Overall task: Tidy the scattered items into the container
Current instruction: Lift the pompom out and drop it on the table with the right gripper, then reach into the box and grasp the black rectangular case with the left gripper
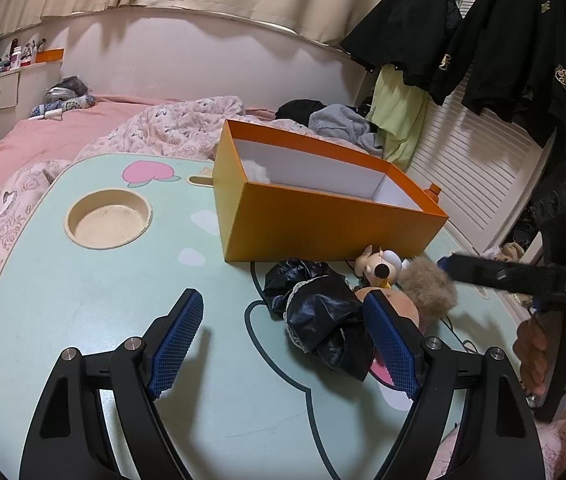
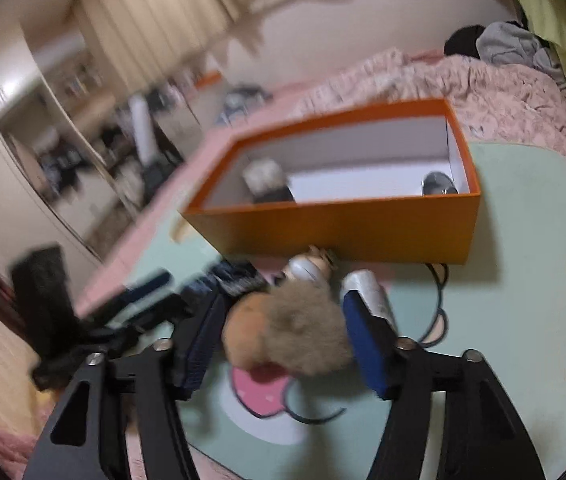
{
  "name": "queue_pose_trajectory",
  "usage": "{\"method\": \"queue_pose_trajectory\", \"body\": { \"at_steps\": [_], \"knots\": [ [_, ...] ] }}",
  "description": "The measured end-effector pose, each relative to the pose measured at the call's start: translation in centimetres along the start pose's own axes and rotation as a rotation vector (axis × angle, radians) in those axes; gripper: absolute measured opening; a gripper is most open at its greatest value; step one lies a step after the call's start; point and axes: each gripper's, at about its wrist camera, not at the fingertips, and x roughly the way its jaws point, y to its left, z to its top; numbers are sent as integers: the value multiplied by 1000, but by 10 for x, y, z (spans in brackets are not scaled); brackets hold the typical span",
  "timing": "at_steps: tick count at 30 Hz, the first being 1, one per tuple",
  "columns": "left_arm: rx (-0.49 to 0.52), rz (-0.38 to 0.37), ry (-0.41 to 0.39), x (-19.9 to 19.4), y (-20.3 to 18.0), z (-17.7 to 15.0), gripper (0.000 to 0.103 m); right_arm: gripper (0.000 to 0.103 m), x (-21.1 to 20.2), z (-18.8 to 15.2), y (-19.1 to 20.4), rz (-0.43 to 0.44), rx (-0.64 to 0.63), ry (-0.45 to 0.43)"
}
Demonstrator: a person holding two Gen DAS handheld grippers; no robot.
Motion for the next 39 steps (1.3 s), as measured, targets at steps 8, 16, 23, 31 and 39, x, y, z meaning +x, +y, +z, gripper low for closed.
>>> {"method": "queue_pose_trajectory", "body": {
  "at_steps": [8, 16, 23, 31, 39],
  "knots": [
    [-56, -51, -25, -10, 10, 15, 82, 64, -22, -31, 9, -19, -25, -157],
    [154, -32, -28, -26, -39, 100, 82, 64, -18, -33, 16, -8, -42, -141],
    [257, 15, 421, 66, -62, 142, 58, 65, -14, -36, 13, 3, -31, -118],
    [255, 164, 647, 133, -53, 128, 55, 65, -14, -36, 10, 10, -20, -116],
    [177, 187, 739, 161, -47, 127, 55, 67, -12, -36, 10, 15, -4, -112]
  ]
}}
